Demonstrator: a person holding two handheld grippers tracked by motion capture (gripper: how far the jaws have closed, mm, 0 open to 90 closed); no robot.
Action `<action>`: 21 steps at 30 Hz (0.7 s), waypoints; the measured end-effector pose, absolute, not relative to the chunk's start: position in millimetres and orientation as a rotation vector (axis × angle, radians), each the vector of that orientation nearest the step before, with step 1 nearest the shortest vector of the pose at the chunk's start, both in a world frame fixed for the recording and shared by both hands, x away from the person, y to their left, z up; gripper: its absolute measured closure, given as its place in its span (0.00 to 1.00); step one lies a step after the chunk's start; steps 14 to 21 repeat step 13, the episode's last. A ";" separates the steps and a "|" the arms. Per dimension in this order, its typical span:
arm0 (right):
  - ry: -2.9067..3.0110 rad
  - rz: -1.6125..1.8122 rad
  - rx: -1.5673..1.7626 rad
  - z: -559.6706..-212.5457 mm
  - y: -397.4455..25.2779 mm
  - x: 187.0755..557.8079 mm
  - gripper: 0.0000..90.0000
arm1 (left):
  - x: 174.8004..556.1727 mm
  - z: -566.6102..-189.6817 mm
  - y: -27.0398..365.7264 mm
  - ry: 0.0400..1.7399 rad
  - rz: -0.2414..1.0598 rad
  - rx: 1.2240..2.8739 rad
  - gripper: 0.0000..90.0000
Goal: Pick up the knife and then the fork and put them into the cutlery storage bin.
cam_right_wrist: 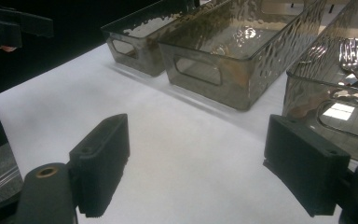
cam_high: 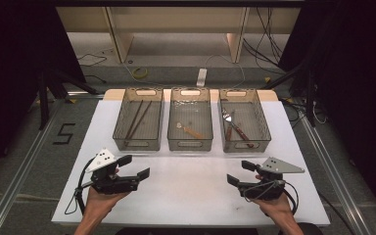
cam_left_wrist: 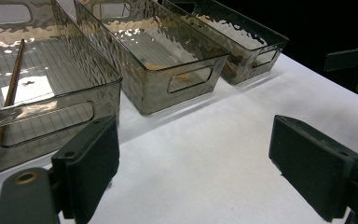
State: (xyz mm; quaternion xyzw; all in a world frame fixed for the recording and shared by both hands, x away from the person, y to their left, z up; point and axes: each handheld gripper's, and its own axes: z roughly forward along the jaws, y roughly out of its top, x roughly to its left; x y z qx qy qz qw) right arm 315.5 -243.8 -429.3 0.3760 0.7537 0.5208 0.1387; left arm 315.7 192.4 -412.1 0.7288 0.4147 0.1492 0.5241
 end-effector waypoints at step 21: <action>2.180 1.502 1.081 -429.0 -243.3 315.5 0.25 | 315.8 -412.1 192.4 0.993 0.358 1.744 0.17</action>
